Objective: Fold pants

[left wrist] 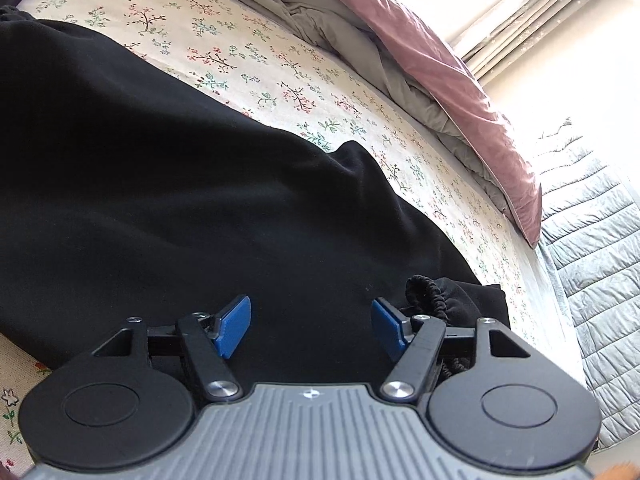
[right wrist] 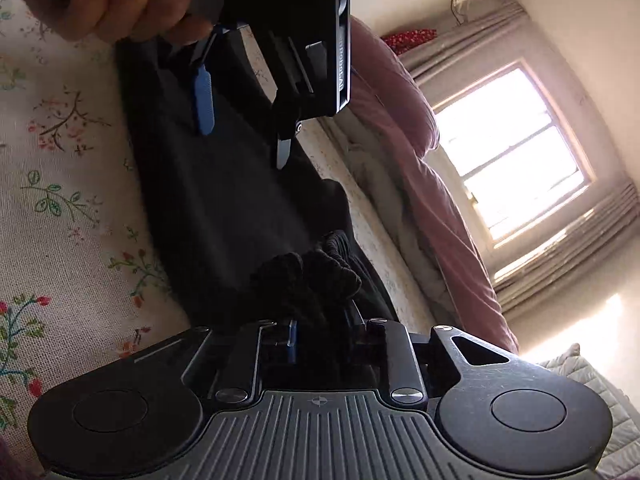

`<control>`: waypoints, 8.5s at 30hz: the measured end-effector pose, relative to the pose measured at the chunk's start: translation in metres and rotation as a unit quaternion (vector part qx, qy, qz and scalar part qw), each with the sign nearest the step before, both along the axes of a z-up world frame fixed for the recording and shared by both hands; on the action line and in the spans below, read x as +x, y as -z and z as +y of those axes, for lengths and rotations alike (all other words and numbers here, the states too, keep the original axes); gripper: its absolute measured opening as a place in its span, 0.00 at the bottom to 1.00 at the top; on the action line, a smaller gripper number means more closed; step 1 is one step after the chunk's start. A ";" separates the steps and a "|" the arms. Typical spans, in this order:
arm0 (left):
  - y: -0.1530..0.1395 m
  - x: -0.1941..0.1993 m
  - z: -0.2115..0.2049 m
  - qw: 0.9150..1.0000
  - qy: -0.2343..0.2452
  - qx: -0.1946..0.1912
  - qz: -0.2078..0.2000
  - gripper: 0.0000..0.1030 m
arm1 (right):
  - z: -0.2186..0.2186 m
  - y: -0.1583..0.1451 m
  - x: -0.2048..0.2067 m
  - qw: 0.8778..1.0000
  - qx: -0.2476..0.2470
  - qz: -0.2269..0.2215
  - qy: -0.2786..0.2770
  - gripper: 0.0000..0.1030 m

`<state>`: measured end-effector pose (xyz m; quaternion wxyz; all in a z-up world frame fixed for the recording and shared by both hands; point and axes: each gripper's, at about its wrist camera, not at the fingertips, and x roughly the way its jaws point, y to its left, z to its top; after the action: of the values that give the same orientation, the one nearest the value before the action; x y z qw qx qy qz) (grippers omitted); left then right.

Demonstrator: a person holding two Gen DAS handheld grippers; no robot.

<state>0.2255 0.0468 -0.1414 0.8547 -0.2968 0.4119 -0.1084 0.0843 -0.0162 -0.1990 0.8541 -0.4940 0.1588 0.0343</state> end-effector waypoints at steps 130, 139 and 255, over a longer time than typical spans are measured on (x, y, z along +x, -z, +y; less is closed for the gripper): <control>0.000 0.047 -0.005 0.992 0.094 0.078 -0.028 0.43 | -0.070 -0.018 0.044 0.972 0.088 0.130 0.175 0.00; -0.048 0.011 0.001 0.985 0.024 0.135 -0.107 0.72 | -0.153 -0.129 0.036 0.911 0.357 0.204 0.034 0.47; -0.136 -0.058 -0.056 0.949 -0.008 0.089 -0.304 0.33 | -0.211 -0.100 0.055 0.748 0.614 0.174 0.181 0.35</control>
<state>0.1678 -0.0094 -0.0051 0.9631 -0.1758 0.1385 -0.1498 0.1389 -0.2273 -0.0993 0.9210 0.1896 0.3359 0.0551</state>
